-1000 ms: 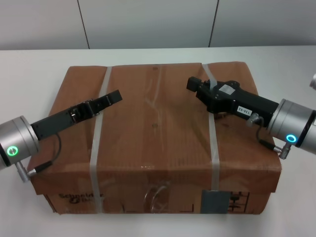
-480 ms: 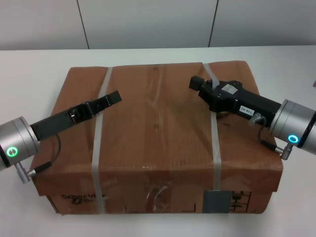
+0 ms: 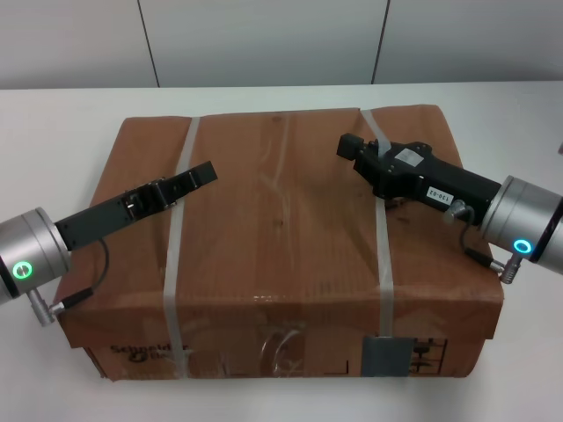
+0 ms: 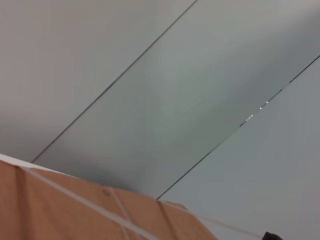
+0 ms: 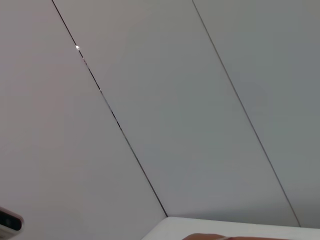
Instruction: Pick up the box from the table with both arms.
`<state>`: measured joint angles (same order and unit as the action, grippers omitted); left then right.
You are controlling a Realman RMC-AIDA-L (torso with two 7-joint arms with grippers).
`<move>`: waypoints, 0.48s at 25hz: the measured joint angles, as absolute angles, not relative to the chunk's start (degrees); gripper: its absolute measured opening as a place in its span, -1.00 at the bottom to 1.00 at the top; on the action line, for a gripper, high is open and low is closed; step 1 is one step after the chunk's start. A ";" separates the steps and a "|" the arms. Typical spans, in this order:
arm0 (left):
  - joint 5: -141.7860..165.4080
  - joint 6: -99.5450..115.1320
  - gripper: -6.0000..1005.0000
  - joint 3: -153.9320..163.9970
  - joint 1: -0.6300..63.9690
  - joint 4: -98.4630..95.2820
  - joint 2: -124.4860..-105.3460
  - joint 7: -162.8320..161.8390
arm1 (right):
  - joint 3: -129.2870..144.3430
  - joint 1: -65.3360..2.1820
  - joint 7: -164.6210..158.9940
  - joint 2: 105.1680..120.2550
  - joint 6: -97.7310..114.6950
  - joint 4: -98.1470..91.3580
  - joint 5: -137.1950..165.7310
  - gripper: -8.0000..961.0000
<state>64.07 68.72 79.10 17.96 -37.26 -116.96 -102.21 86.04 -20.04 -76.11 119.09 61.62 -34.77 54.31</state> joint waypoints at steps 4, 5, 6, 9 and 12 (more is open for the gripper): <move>64.07 68.72 -0.80 79.10 17.99 -37.26 -116.98 -102.21 | 86.04 -20.04 -76.11 119.09 61.62 -34.80 54.31 -0.94; 64.06 68.72 -0.80 79.10 18.01 -37.26 -116.98 -102.21 | 86.04 -20.04 -76.11 119.09 61.62 -34.80 54.31 -0.94; 64.07 68.72 -0.80 79.10 18.03 -37.26 -116.98 -102.21 | 86.04 -20.04 -76.11 119.09 61.62 -34.80 54.31 -0.94; 64.06 68.72 -0.80 79.10 18.09 -37.26 -117.04 -102.21 | 86.04 -20.05 -76.11 119.09 61.62 -34.81 54.31 -0.94; 64.07 68.72 -0.80 79.10 18.11 -37.26 -117.07 -102.21 | 86.04 -20.14 -76.11 119.09 61.62 -34.77 54.31 -0.94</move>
<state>64.07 68.72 79.10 18.11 -37.26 -117.07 -102.21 86.04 -20.14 -76.11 119.09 61.62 -34.77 54.31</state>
